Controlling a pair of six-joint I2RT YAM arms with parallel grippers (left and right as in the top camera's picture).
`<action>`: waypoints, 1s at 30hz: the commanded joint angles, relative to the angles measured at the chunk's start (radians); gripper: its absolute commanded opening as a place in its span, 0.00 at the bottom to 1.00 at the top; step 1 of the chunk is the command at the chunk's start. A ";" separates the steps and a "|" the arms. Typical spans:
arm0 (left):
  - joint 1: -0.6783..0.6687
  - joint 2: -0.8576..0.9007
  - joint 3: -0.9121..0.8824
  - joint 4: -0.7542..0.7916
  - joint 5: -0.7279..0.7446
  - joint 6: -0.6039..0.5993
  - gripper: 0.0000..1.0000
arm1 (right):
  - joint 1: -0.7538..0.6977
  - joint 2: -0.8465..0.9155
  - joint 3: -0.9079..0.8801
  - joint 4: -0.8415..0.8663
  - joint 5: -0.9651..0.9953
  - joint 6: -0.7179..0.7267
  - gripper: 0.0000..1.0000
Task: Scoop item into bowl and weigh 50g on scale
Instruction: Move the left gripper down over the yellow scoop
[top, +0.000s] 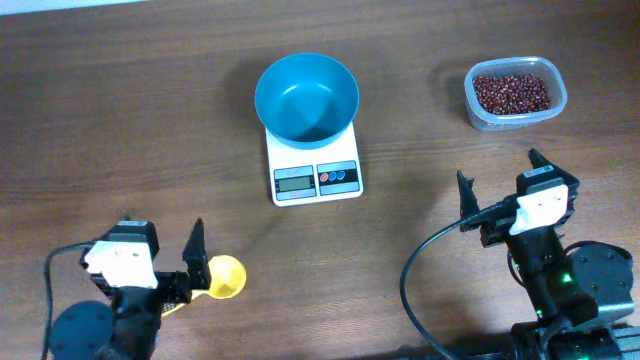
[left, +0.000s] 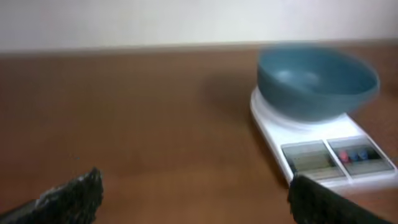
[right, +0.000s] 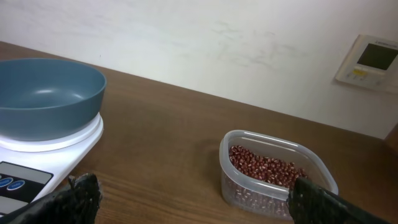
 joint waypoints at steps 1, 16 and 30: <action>-0.004 -0.007 0.150 -0.100 0.030 -0.007 0.99 | -0.002 -0.005 -0.009 -0.001 0.008 0.003 0.99; -0.004 0.333 0.642 -0.488 0.077 -0.011 0.99 | -0.002 -0.005 -0.009 -0.001 0.008 0.003 0.99; -0.004 0.335 0.642 -0.426 0.415 -0.068 0.99 | -0.002 -0.005 -0.009 -0.001 0.008 0.003 0.99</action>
